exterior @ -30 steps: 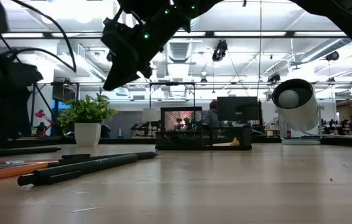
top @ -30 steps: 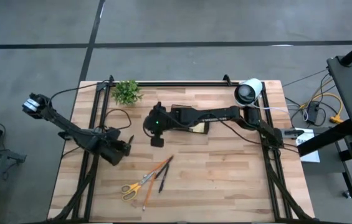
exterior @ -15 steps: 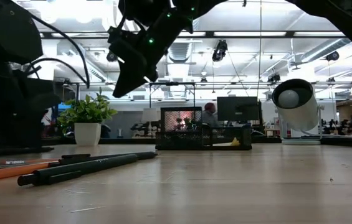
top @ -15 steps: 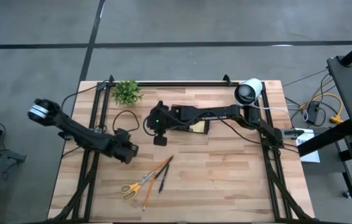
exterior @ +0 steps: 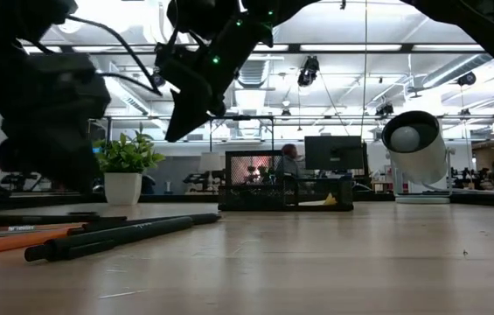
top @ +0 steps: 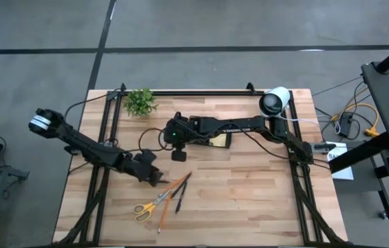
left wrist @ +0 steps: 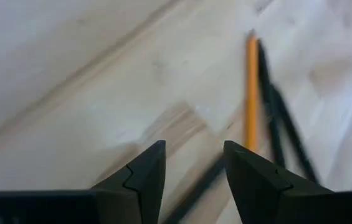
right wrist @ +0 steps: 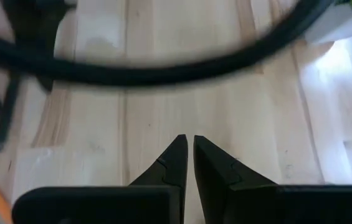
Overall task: Pick and place office supplies into organizer
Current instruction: Put the top left black pen into the black desk organizer
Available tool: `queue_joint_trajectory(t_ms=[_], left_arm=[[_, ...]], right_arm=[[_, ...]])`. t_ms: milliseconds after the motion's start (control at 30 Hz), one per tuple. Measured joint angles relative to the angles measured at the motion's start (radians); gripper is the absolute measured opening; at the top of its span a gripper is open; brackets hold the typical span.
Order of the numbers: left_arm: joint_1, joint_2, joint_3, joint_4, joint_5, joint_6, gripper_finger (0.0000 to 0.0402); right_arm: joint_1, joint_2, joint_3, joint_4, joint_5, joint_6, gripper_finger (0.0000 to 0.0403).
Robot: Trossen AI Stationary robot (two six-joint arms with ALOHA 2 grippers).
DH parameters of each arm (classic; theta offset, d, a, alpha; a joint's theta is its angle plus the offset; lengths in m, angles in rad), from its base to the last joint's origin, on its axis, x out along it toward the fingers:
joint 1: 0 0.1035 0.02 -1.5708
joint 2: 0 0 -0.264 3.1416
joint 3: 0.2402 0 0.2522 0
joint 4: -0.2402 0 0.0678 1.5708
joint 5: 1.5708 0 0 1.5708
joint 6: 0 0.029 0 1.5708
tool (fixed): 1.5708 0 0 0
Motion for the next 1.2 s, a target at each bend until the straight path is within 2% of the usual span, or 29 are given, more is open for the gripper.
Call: queue_joint_trajectory(t_ms=[200,300,500,633,700,933,1200], left_arm=[[-0.060,-0.114,-0.002,-0.181,0.200,0.270,0.0146],[-0.110,-0.164,-0.002,-0.273,0.249,0.352,0.0140],[-0.161,-0.247,-0.007,-0.406,0.239,0.356,0.0075],[-0.161,-0.247,-0.029,-0.400,0.215,0.367,0.0020],[-0.163,-0.230,-0.034,-0.394,0.216,0.391,0.0005],[-0.171,-0.165,-0.039,-0.389,0.221,0.513,0.0010],[-0.171,-0.147,-0.040,-0.307,0.199,0.518,0.0011]], right_arm=[[0.025,0.000,0.000,-0.054,-0.032,-0.030,0.0018],[0.037,0.000,-0.003,-0.056,-0.036,-0.033,0.0018],[0.037,0.000,-0.007,-0.054,-0.031,-0.005,0.0018],[0.038,0.000,-0.013,-0.048,-0.032,0.000,0.0018],[0.038,0.000,-0.014,-0.044,-0.032,0.006,0.0018],[0.038,0.005,-0.015,-0.024,-0.031,0.020,0.0018],[0.038,0.006,-0.019,-0.024,-0.031,0.020,0.0018]])
